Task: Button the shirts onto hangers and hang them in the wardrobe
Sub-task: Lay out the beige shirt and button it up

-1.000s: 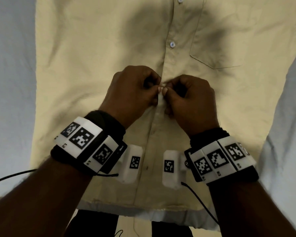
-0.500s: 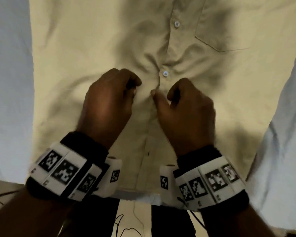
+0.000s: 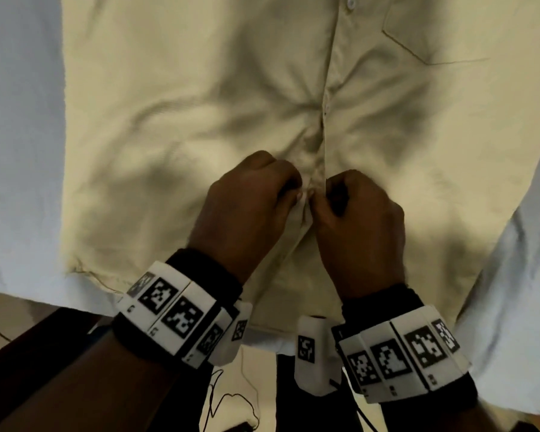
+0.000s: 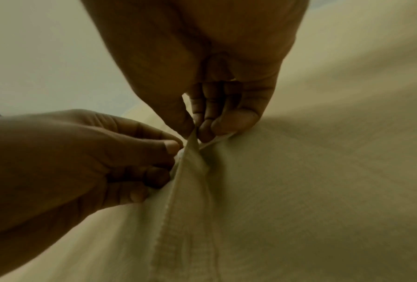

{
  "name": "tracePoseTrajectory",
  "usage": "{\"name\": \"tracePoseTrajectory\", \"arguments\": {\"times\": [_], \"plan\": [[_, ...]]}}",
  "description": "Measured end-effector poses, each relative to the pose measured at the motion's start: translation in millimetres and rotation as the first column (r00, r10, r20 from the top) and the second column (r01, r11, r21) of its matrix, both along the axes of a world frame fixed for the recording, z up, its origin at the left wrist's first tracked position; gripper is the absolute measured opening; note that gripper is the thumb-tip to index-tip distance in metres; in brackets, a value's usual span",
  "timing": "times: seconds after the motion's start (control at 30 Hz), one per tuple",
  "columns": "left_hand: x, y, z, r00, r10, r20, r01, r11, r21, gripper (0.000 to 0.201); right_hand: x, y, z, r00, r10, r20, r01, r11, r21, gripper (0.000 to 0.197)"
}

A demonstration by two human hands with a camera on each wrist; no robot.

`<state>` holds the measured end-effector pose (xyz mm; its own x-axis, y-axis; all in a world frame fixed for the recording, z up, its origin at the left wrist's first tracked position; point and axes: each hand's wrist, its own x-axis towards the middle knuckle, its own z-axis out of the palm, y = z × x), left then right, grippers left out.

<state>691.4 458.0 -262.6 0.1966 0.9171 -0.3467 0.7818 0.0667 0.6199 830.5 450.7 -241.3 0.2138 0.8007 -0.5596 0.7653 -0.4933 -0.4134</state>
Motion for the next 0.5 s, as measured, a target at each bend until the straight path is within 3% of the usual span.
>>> {"name": "tracePoseTrajectory", "arguments": {"times": [0.13,0.5], "plan": [[4.4,2.3,0.9,0.998,-0.031,-0.049,0.030,0.999,-0.026,0.003,0.3,-5.3,-1.0,1.000,0.010,-0.024,-0.010,1.000,0.023,0.017],[-9.8,13.5,6.4,0.972,0.151,0.179,-0.080,0.932,-0.354,0.006,-9.1,-12.0,-10.9,0.992,0.054,-0.112,-0.044,0.995,0.091,0.012]]}}
